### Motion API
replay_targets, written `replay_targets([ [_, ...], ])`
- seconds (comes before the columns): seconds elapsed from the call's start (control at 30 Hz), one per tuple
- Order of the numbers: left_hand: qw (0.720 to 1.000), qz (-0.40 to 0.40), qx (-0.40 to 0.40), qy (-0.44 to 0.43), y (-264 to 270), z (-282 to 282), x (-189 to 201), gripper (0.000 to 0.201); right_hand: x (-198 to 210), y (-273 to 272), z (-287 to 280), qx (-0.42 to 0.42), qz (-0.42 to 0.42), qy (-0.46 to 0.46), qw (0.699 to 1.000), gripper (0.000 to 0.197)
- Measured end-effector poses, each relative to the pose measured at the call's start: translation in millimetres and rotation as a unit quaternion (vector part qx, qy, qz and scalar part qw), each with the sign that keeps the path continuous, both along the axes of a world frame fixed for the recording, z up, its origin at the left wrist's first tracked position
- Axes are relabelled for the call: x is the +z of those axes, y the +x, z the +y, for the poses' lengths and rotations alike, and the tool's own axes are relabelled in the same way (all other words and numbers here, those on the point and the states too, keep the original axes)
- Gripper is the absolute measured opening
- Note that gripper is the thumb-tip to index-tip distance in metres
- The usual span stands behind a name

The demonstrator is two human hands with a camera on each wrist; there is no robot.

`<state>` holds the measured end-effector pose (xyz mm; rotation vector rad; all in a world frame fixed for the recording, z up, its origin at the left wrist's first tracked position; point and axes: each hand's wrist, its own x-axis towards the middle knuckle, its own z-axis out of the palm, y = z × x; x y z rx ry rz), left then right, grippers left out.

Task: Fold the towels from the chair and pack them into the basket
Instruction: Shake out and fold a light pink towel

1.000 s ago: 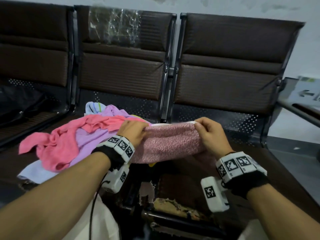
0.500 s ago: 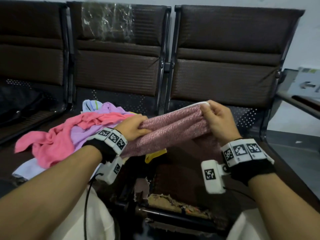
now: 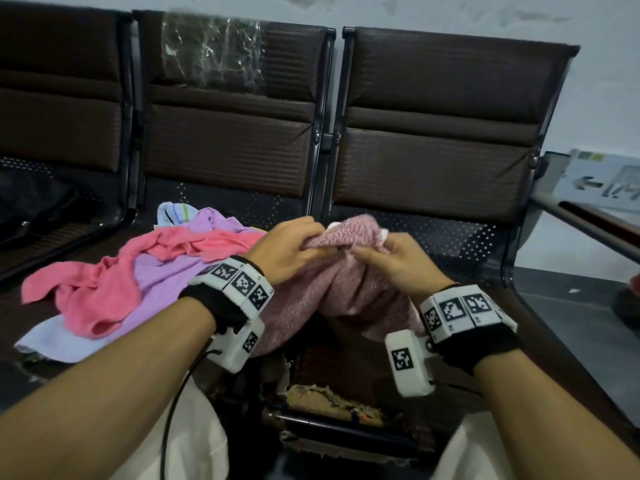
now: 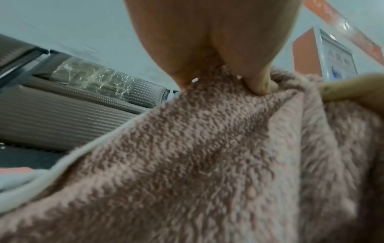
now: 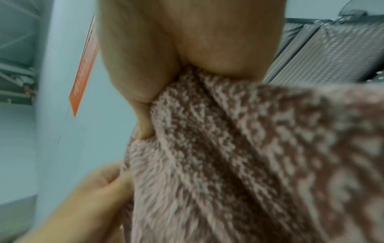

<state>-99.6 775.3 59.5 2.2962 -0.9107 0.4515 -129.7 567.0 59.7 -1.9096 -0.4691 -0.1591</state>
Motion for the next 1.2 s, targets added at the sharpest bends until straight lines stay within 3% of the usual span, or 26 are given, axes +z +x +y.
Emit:
replay_targets([
  [0.17,0.994,0.084,0.038,0.055,8.8,14.0,-11.5,0.023,10.9,0.2,-20.8,-0.095,-0.087,0.052,0.99,0.025],
  [0.33,0.995,0.096,0.038,-0.004,1.8,4.3,6.3,0.033,26.9,3.4,-50.4,-0.229,-0.154,0.191,0.942,0.013],
  [0.43,0.996,0.066,-0.012,-0.057,-13.0,-25.3,25.6,0.035,27.2,2.6,-54.4,-0.28,-0.194,0.196,0.919,0.011],
  [0.5,0.992,0.067,-0.037,-0.098,-16.2,-40.6,33.0,0.038,23.4,2.2,-52.4,-0.273,-0.196,0.163,0.927,0.007],
  [0.57,0.992,0.082,-0.03,-0.092,-12.3,-47.5,29.2,0.041,16.2,1.4,-52.5,-0.254,-0.144,0.106,0.95,0.009],
  [0.77,0.979,0.184,-0.004,0.087,5.1,-45.0,-17.3,0.051,-23.7,1.5,-65.3,-0.179,0.041,-0.123,0.975,0.032],
  [0.9,0.958,0.252,-0.013,0.137,11.9,-34.4,-34.3,0.074,-44.5,1.4,-70.8,-0.078,0.171,-0.24,0.952,0.04],
  [1.0,0.942,0.317,-0.03,0.11,14.4,-27.3,-40.4,0.078,-49.7,-3.6,-75.7,-0.021,0.226,-0.304,0.925,0.028],
  [1.13,0.934,0.345,-0.019,0.09,15.9,-19.0,-48.3,0.062,-54.2,-7.7,-68.1,0.011,0.229,-0.422,0.877,0.046],
  [1.2,0.941,0.312,0.018,0.13,17.1,-15.5,-49.7,0.052,-58.4,-8.6,-55.9,0.008,0.191,-0.443,0.876,0.042],
])
